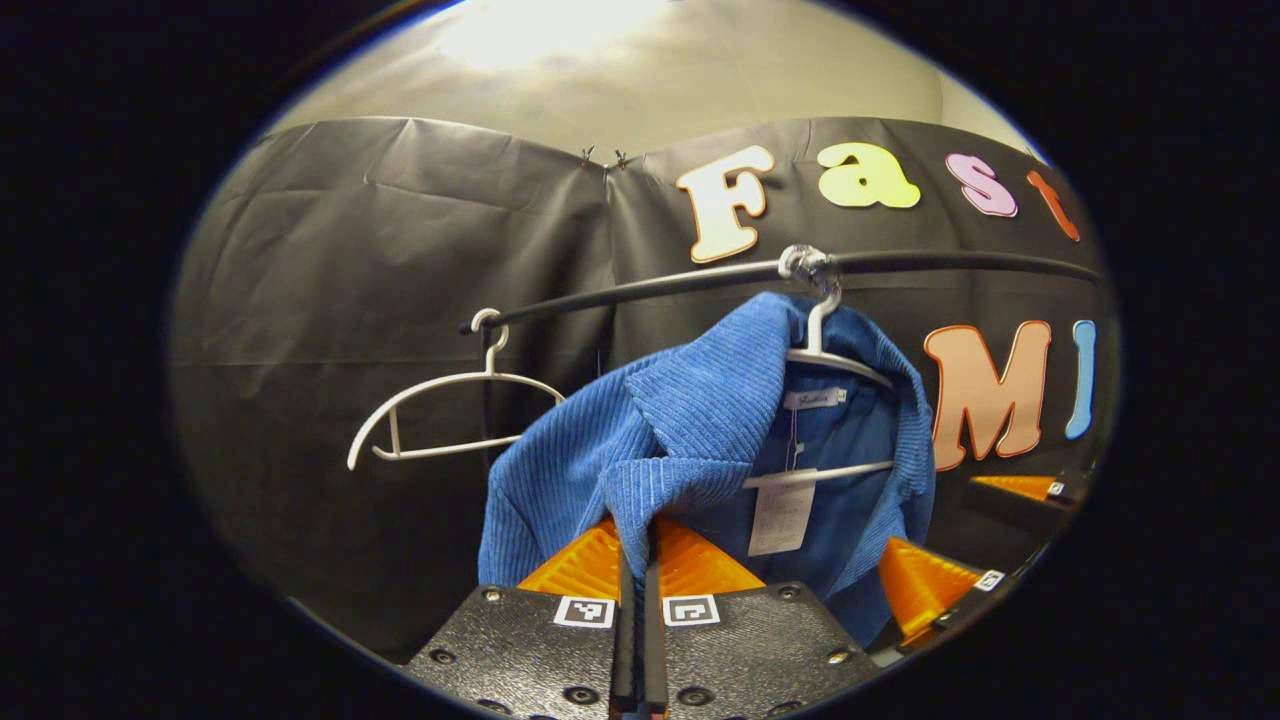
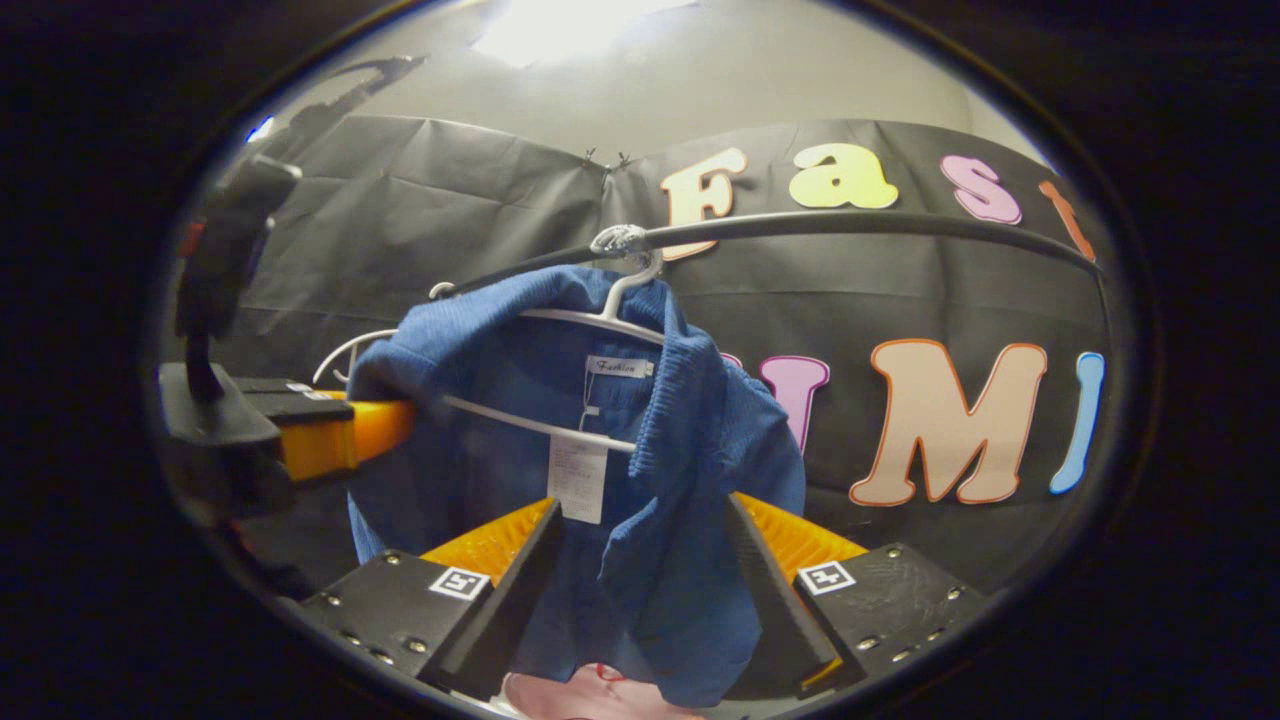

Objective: Grasp the clothes on the hanger with both hands and then place them into the laundry hamper below.

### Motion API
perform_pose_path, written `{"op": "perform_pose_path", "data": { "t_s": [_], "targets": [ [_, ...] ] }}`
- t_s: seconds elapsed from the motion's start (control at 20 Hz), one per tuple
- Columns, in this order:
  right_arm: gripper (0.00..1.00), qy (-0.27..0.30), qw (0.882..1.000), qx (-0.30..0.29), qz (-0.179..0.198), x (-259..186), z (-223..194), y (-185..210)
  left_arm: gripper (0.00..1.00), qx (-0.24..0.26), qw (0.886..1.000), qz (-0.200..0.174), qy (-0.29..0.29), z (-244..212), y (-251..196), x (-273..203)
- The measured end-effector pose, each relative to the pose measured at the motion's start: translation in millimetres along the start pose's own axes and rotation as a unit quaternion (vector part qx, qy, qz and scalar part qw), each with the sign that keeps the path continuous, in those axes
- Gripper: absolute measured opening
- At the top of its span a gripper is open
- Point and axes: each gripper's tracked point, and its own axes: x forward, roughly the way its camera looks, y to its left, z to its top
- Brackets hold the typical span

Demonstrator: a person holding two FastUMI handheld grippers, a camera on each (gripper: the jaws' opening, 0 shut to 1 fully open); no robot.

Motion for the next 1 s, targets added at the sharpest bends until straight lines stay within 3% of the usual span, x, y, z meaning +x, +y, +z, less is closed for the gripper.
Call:
{"op": "perform_pose_path", "data": {
  "t_s": [0.25, 0.65, 0.7, 0.75, 0.85, 0.9, 1.0],
  "targets": [
    [0.94, 0.003, 1.0, 0.01, -0.02, 24.8, -9.5, -0.1, 0.04, 0.02, 0.999, 0.008, -0.04, 38.3, 12.6, -9.0],
    [0.95, 0.017, 0.998, 0.015, -0.059, 55.5, -33.7, -9.8, 0.05, 0.016, 0.998, 0.02, -0.049, 57.3, 28.8, -7.2],
    [0.79, 0.019, 0.998, 0.013, -0.064, 56.5, -34.2, -13.4, 0.05, 0.017, 0.998, 0.021, -0.05, 57.9, 29.0, -6.5],
    [0.73, 0.026, 0.997, 0.013, -0.068, 59.3, -36.9, -16.5, 0.04, 0.019, 0.998, 0.022, -0.05, 58.0, 29.4, -7.0],
    [0.72, 0.038, 0.995, 0.013, -0.09, 69.2, -50.6, -27.9, 0.05, 0.025, 0.998, 0.024, -0.052, 59.2, 31.4, -6.8],
    [0.54, 0.037, 0.994, 0.016, -0.097, 53.2, -41.6, -30.8, 0.05, 0.027, 0.998, 0.025, -0.054, 60.7, 32.7, -6.2],
    [0.18, 0.045, 0.993, 0.022, -0.108, 61.7, -45.1, -45.3, 0.04, 0.031, 0.997, 0.029, -0.056, 62.0, 36.7, -4.6]
  ]
}}
